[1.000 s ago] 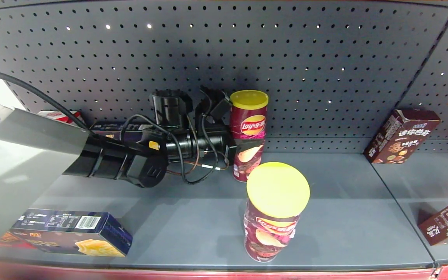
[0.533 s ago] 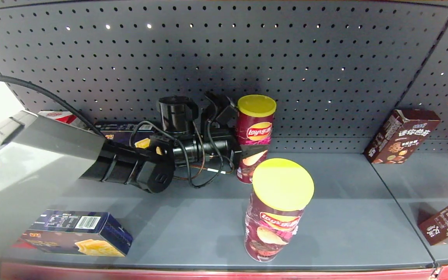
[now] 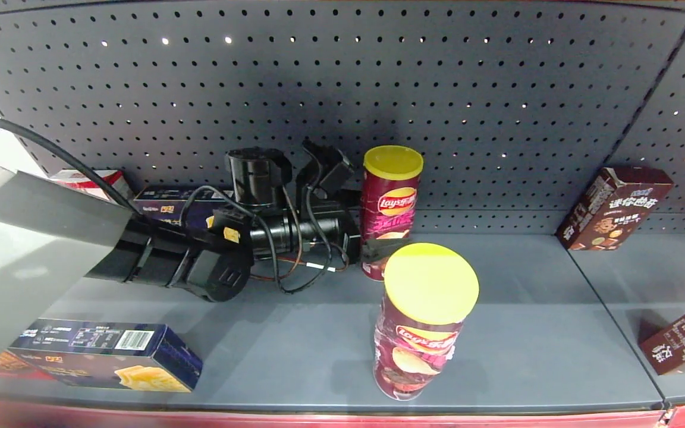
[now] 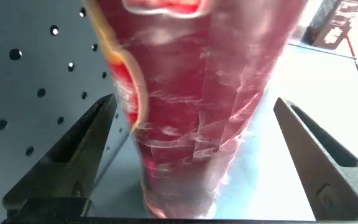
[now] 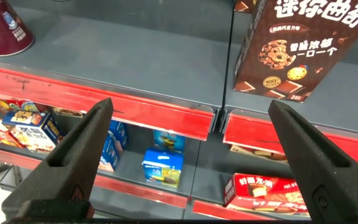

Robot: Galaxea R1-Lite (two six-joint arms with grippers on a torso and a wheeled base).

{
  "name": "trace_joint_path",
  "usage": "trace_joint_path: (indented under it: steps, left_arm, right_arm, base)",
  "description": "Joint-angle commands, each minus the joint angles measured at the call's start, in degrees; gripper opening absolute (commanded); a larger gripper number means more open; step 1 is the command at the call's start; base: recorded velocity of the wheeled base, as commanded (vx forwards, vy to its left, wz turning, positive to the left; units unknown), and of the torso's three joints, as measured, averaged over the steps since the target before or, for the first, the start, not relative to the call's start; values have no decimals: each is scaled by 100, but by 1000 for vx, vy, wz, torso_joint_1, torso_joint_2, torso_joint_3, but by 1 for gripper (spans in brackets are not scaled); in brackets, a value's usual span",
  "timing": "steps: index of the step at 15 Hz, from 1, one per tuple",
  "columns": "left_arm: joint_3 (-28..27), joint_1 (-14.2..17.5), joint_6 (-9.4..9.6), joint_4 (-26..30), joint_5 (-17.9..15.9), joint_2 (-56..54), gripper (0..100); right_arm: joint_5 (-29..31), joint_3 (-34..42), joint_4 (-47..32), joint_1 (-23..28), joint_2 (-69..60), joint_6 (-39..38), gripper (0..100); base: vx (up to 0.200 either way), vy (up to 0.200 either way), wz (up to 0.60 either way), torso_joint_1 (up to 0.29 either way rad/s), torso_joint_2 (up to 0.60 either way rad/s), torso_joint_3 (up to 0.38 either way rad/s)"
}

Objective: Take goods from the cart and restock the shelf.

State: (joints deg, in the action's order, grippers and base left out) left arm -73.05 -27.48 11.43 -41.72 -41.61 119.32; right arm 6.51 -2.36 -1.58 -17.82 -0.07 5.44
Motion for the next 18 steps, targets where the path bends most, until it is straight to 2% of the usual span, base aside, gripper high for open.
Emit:
trace_joint_path:
  steps: [1, 2, 4, 5, 6, 8, 10, 12, 14, 18]
  left_arm:
    - [379, 67, -1, 6, 30, -533, 100]
    - [563, 76, -1, 14, 91, -700, 100]
    - [871, 76, 8, 14, 425, -955, 100]
    - [1056, 67, 8, 32, 733, -1122, 100]
    - [1100, 67, 8, 32, 803, -1174, 100]
    - [1328, 58, 17, 50, 1489, -1385, 100]
    - [1486, 58, 43, 41, 1805, -1429, 100]
    - [1539, 67, 105, 41, 1832, -1429, 100]
    - [1477, 67, 307, 50, 1902, -1385, 100]
    - [1258, 50, 307, 50, 2095, -1122, 100]
  right_arm:
    - [-1, -1, 0, -2, 7, 1, 100]
    - [-1, -1, 0, -2, 7, 1, 100]
    - [-1, -1, 9, -2, 7, 1, 100]
    - [-1, -1, 9, -2, 7, 1, 100]
    - [-1, -1, 0, -2, 7, 1, 100]
    - [-1, -10, 0, -2, 7, -8, 100]
    - [8, -1, 0, -2, 7, -8, 100]
    - [8, -10, 0, -2, 7, -16, 100]
    - [8, -10, 0, -2, 7, -16, 100]
    - [8, -10, -9, -2, 7, -25, 100]
  base:
    - [0, 0, 0, 0, 0, 0]
    - [0, 0, 0, 0, 0, 0]
    - [0, 0, 0, 0, 0, 0]
    - [0, 0, 0, 0, 0, 0]
    - [0, 0, 0, 0, 0, 0]
    - [0, 0, 0, 0, 0, 0]
    - [0, 0, 0, 0, 0, 0]
    - [0, 0, 0, 0, 0, 0]
    - [0, 0, 0, 0, 0, 0]
    - [0, 0, 0, 0, 0, 0]
